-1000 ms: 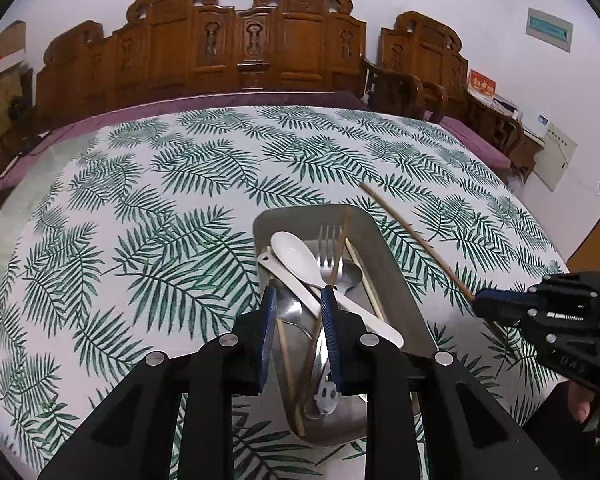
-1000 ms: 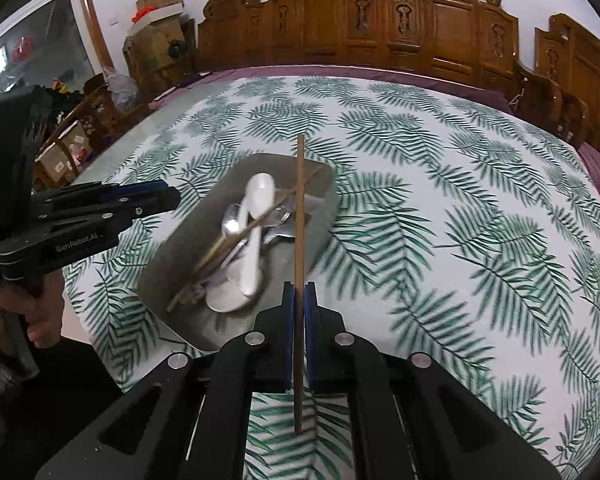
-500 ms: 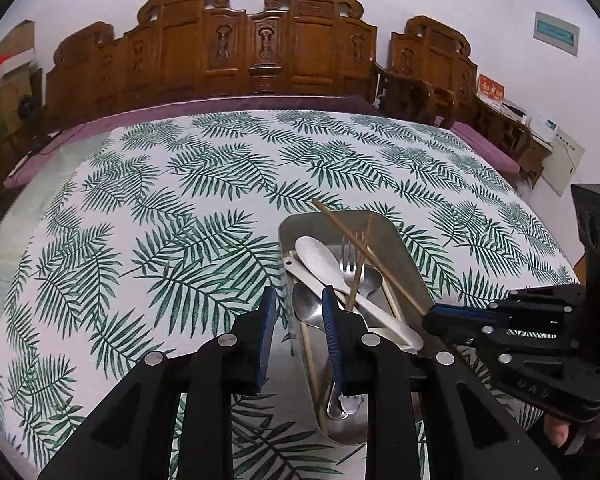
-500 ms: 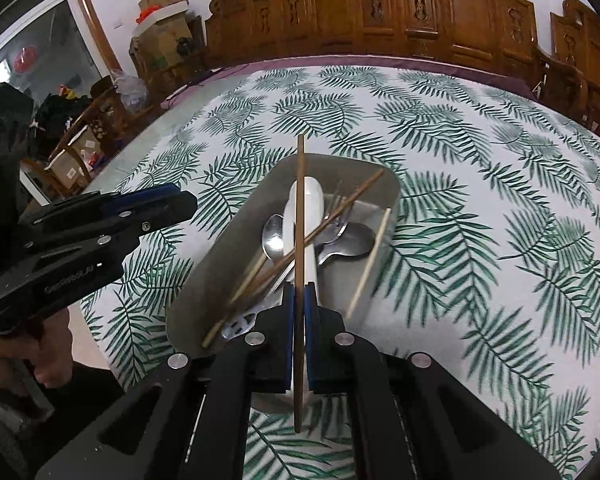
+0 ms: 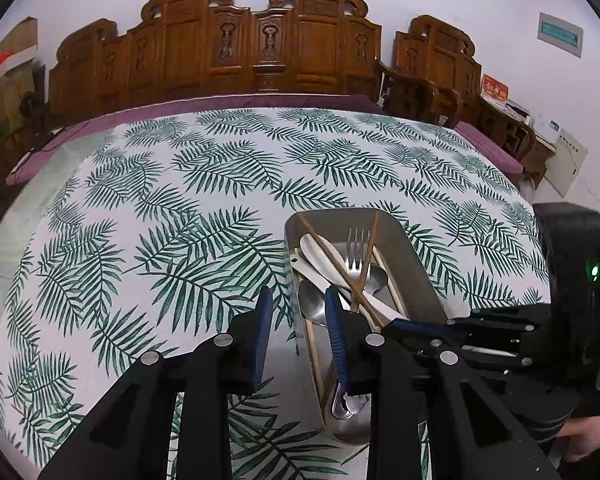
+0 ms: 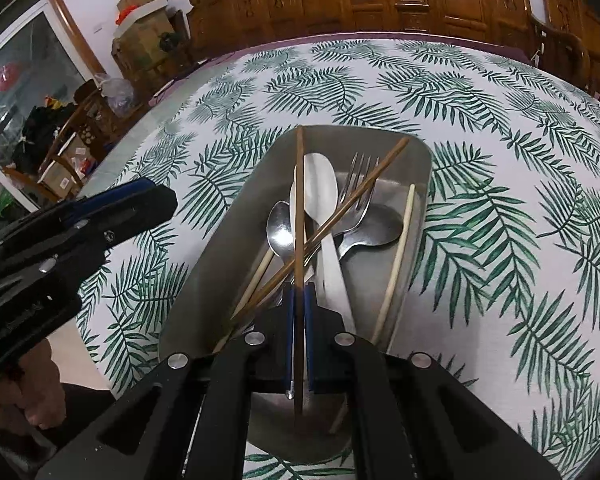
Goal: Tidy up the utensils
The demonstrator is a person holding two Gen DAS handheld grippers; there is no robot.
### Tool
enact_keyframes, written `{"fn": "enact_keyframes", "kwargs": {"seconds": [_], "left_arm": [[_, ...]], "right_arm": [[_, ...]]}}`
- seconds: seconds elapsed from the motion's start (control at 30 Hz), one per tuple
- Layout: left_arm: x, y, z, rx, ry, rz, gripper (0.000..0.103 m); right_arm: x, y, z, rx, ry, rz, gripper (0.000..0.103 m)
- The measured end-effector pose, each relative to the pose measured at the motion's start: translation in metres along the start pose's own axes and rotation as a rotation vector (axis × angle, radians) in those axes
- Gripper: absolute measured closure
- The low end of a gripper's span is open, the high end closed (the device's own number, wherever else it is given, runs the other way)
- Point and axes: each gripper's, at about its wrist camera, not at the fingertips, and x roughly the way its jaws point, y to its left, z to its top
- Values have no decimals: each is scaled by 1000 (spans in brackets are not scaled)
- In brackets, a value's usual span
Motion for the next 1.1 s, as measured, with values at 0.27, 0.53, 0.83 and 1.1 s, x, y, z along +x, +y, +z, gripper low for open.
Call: {"fn": "enact_keyframes", "kwargs": {"seconds": [0.27, 0.53, 0.83, 1.1], "left_arm": [[1, 0, 0, 0, 1, 1, 78], [-1, -2, -2, -2, 4, -3, 77], [-17, -17, -9, 18, -17, 20, 49], [-42, -34, -23, 4, -45, 23, 13]], "right_arm": [[-3, 8, -3, -32, -20, 17, 95], [-33, 3, -7, -63, -86, -21, 95], [-84, -13, -19, -58, -164, -86, 95], [-134, -33, -44, -17, -229, -160, 57]]}}
